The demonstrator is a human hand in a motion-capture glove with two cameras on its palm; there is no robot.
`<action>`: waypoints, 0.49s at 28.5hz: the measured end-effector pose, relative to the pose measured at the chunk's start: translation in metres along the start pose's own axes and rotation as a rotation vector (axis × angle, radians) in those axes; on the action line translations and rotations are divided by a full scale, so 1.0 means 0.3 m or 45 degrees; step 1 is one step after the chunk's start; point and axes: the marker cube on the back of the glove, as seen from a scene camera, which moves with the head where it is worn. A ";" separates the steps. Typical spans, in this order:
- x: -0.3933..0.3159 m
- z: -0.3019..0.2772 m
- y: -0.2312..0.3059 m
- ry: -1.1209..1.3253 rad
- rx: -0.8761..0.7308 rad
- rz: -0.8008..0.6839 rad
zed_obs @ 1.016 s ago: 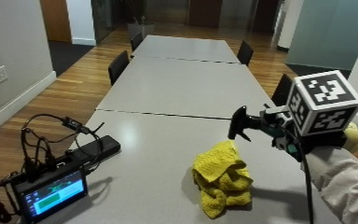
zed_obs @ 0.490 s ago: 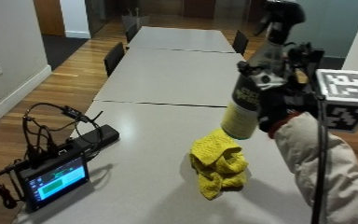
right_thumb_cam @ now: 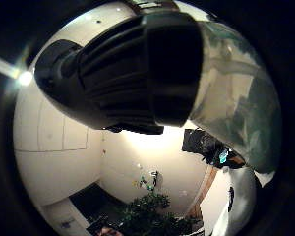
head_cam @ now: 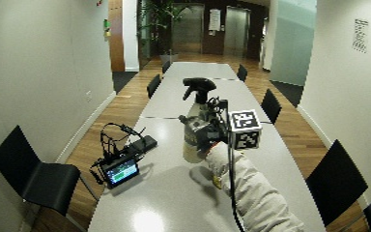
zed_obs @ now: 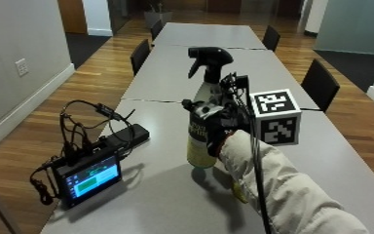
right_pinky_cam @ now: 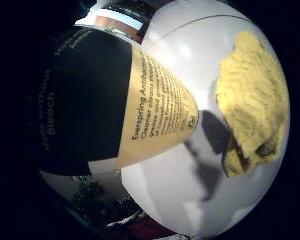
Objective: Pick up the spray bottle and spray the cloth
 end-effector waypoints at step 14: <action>0.049 0.064 0.043 -0.077 -0.291 0.102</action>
